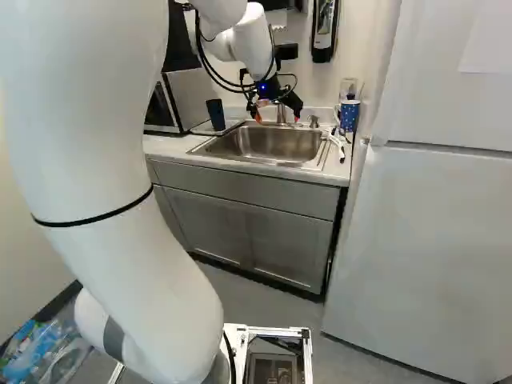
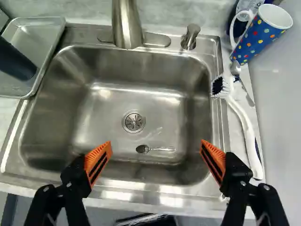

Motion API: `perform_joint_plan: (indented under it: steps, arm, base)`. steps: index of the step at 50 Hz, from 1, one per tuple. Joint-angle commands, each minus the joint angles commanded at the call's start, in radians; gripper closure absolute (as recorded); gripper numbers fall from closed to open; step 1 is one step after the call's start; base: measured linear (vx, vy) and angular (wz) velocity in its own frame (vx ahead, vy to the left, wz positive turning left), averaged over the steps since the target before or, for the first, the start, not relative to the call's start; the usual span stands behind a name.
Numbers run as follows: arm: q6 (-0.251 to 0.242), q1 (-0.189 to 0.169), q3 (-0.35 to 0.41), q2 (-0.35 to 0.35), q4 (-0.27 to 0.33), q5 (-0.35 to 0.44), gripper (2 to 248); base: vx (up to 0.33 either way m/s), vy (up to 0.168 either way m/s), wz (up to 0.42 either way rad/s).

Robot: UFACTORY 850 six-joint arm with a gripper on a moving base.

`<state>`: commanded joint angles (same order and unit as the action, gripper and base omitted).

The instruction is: Rinse the cup and place it in the tray

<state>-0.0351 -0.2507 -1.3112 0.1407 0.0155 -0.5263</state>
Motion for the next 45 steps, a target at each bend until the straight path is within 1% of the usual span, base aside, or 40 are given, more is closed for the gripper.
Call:
perform_joint_plan:
  steps: [45]
  arm:
    - [0.0, 0.0, 0.0, 0.0, 0.0, 0.0, 3]
  base:
    - [-0.138, 0.042, -0.001]
